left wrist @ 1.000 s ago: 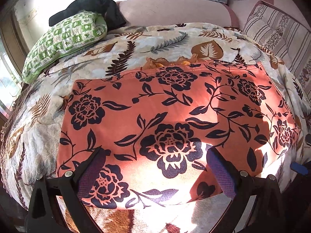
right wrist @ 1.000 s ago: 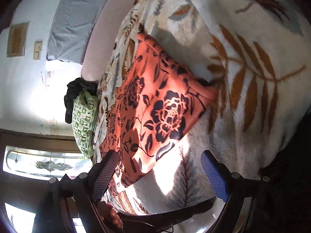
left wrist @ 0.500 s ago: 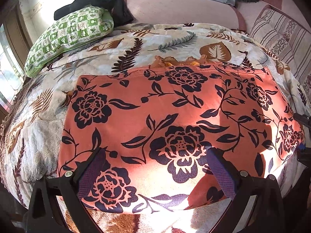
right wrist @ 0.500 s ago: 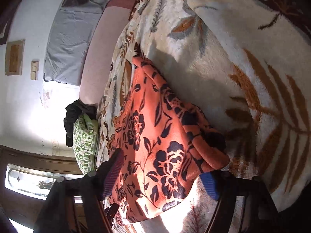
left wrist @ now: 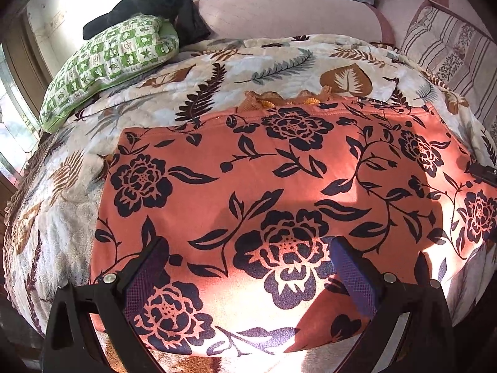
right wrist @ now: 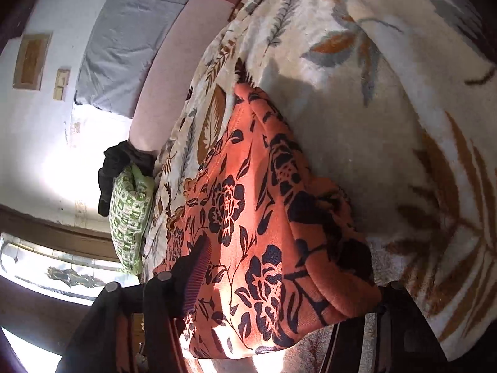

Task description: Fold small clothes

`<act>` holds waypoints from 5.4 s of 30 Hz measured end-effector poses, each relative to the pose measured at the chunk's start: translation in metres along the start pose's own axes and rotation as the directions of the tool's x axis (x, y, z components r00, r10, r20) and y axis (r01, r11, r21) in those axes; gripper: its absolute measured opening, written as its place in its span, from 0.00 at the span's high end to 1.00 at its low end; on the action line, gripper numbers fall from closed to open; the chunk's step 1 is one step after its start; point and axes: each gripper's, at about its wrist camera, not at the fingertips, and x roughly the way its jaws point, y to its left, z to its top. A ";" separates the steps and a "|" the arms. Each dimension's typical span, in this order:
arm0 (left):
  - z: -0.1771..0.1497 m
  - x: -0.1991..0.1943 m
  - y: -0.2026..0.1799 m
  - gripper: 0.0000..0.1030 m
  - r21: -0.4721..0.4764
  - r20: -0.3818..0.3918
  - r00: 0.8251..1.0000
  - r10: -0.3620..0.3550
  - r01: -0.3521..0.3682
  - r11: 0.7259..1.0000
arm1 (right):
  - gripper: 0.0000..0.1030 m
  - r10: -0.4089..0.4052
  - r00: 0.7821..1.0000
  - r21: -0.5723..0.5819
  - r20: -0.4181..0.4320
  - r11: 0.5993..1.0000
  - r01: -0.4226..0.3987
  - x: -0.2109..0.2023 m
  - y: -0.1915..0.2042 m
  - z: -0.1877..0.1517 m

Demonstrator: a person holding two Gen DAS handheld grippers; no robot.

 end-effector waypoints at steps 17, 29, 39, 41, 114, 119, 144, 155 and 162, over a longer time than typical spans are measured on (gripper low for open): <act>-0.002 -0.024 0.056 0.00 -0.173 0.099 0.990 -0.102 0.118 0.978 | 0.84 -0.146 0.987 -0.411 0.063 0.898 0.159 -0.003 0.127 -0.021; -0.084 -0.069 0.248 0.00 -0.577 0.108 0.989 0.098 -0.018 0.817 | 0.82 -0.375 0.904 -0.772 -0.203 0.630 0.088 0.195 0.237 -0.205; -0.105 -0.072 0.268 0.00 -0.613 0.138 0.986 0.098 0.007 0.790 | 0.84 -0.243 0.964 -0.789 -0.111 0.612 0.063 0.136 0.307 -0.210; -0.106 -0.071 0.270 0.00 -0.615 0.134 0.987 0.087 0.014 0.788 | 0.72 -0.347 0.929 -0.839 -0.128 0.537 0.085 0.175 0.299 -0.240; 0.035 0.040 0.189 0.93 -0.424 0.018 0.938 -0.347 0.321 0.847 | 0.14 0.103 0.888 -0.379 -0.448 0.878 -0.293 0.116 0.167 -0.151; 0.029 0.038 0.179 0.94 -0.341 0.004 0.963 -0.269 0.254 0.905 | 0.14 0.066 0.889 -0.408 -0.454 0.871 -0.273 0.115 0.172 -0.154; -0.013 0.012 0.135 0.68 -0.309 -0.014 0.977 -0.211 0.197 0.930 | 0.13 0.156 0.841 -0.190 -0.517 0.938 -0.291 0.180 0.194 -0.085; -0.014 0.009 0.136 0.69 -0.265 -0.013 0.978 -0.209 0.198 0.944 | 0.14 0.155 0.849 -0.126 -0.504 0.960 -0.250 0.220 0.204 -0.032; -0.015 0.009 0.135 0.69 -0.256 -0.008 0.978 -0.207 0.198 0.946 | 0.13 0.248 0.807 -0.108 -0.535 0.928 -0.357 0.153 0.203 -0.071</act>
